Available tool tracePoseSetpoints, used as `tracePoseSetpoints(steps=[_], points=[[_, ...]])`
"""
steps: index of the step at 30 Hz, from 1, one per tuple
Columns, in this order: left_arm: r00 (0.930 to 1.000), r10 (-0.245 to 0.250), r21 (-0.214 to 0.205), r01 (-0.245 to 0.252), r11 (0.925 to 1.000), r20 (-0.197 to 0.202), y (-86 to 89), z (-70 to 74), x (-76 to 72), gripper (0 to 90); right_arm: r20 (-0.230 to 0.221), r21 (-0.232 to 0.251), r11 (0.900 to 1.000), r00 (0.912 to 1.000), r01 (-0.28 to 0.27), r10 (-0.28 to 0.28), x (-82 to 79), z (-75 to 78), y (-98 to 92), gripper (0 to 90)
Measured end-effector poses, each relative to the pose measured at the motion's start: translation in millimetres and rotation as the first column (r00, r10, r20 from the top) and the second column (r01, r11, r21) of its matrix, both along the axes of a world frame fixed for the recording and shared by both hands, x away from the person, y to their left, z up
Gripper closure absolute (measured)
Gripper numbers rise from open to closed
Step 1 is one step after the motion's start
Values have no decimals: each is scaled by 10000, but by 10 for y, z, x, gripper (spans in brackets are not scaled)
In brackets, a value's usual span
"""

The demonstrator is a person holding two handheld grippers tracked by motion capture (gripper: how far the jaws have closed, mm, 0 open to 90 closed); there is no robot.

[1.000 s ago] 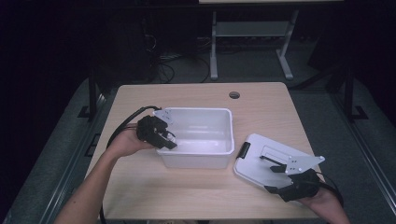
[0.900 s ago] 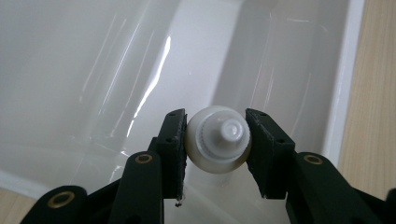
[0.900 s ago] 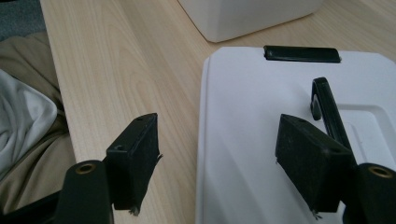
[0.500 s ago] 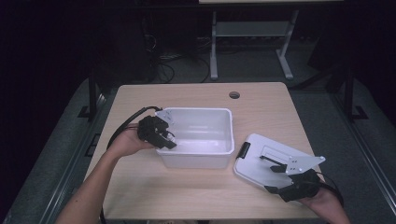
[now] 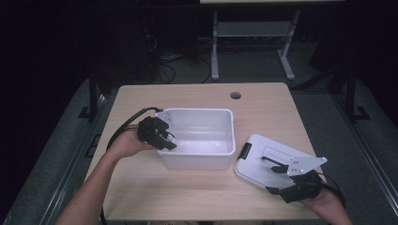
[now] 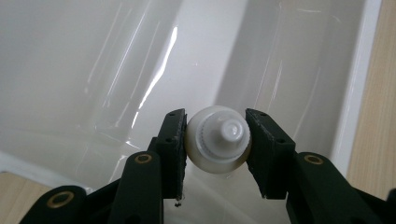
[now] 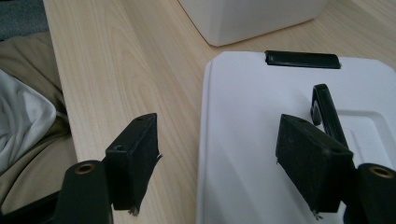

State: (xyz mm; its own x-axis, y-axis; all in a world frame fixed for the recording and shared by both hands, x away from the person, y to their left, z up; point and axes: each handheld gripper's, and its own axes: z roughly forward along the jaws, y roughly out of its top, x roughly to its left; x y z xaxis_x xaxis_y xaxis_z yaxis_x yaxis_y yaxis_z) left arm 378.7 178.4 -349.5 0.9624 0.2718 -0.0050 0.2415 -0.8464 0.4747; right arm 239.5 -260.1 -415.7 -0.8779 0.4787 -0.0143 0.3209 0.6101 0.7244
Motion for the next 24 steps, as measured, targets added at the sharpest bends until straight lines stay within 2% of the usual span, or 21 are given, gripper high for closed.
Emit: tracePoseSetpoints(steps=[6,8,10,11,17,24], points=[[9999,-151,253,150,9996,39,-43,-34,-1,594,-67,0,10000,10000,-31,31,8,-23,12,292],[9998,-170,174,168,9997,64,-49,-35,-1,620,-64,-47,10000,10000,-19,19,10,-26,8,292],[9999,-128,-84,128,9999,26,-44,-8,2,605,-59,-32,10000,10000,-3,3,4,-18,2,292],[9998,-146,-56,147,9999,121,-45,3,-1,612,-8,-22,10000,10000,14,-14,1,-14,-2,292],[9998,-186,81,185,9998,73,-40,0,-16,612,-10,-23,10000,10000,40,-40,-4,-11,0,292],[9997,-216,-151,218,9996,146,-13,77,-43,610,4,-15,10000,10000,-15,15,-1,-7,21,292]])
